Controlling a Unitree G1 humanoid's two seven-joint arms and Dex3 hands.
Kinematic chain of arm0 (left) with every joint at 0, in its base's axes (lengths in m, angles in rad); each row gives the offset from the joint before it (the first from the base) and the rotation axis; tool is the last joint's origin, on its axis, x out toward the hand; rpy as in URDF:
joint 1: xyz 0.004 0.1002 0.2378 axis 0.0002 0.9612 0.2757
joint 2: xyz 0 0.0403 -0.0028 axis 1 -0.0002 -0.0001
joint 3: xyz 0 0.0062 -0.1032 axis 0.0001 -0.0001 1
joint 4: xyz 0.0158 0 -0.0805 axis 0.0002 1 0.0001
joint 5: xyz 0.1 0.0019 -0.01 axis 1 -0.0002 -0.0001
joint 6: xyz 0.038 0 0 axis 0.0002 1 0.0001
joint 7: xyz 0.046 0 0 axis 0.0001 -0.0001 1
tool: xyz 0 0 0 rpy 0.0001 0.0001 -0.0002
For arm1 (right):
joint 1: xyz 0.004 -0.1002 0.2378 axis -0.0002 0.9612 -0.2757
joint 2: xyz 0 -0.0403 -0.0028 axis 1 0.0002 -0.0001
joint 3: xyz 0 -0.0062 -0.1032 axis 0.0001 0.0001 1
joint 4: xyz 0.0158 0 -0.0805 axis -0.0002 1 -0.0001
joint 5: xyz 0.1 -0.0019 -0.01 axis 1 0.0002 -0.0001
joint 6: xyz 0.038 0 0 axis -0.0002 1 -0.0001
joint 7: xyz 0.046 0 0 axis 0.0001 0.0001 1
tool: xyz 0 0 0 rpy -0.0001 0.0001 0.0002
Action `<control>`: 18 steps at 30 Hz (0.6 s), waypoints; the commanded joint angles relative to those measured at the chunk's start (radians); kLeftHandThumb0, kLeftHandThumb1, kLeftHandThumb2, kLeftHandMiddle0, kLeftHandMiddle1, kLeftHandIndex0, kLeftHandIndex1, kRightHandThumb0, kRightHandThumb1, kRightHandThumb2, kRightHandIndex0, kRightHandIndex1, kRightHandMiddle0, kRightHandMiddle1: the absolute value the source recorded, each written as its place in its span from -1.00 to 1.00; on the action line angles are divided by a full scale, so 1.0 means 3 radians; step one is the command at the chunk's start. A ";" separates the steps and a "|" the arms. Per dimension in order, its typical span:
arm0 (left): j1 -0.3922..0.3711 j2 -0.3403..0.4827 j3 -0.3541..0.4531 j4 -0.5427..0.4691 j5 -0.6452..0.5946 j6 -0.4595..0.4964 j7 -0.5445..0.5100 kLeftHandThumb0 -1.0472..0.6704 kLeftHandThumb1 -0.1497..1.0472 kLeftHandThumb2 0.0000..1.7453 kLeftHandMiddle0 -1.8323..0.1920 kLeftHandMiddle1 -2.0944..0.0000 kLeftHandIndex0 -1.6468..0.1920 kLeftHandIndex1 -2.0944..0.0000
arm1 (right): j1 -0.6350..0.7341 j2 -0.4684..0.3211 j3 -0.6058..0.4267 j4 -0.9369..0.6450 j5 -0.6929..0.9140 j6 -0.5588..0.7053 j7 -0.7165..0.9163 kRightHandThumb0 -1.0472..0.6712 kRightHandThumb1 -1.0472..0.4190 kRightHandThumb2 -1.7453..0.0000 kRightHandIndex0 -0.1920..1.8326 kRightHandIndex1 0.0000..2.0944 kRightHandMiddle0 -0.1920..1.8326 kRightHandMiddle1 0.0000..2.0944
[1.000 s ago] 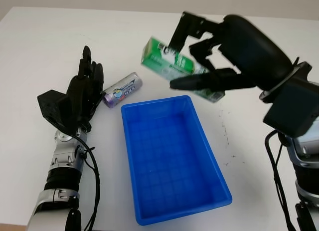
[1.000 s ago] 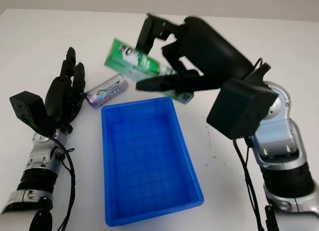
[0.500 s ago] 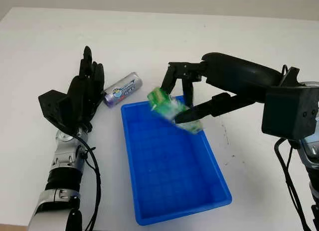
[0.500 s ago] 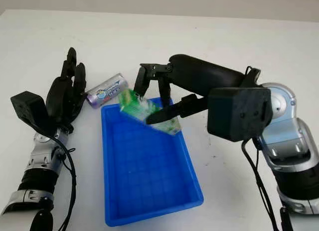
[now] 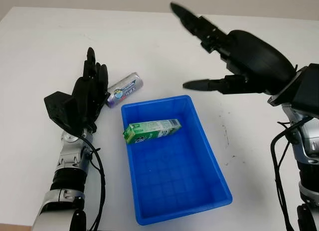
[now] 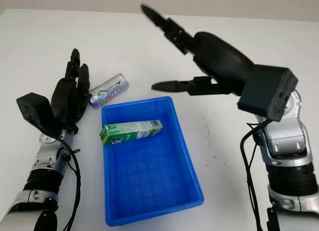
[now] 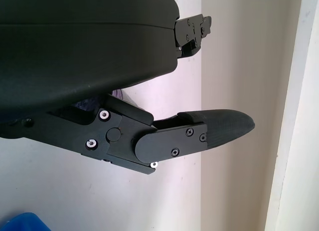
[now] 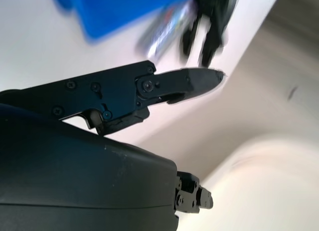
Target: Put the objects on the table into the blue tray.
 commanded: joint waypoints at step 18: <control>-0.0059 0.0149 -0.0003 0.0019 0.0036 -0.0001 -0.0087 -0.69 1.00 -0.32 1.00 1.00 1.00 1.00 | 0.0495 0.0617 -0.0451 0.0590 0.0294 0.0691 -0.0939 -0.51 -1.00 0.13 -1.00 -1.00 -1.00 -1.00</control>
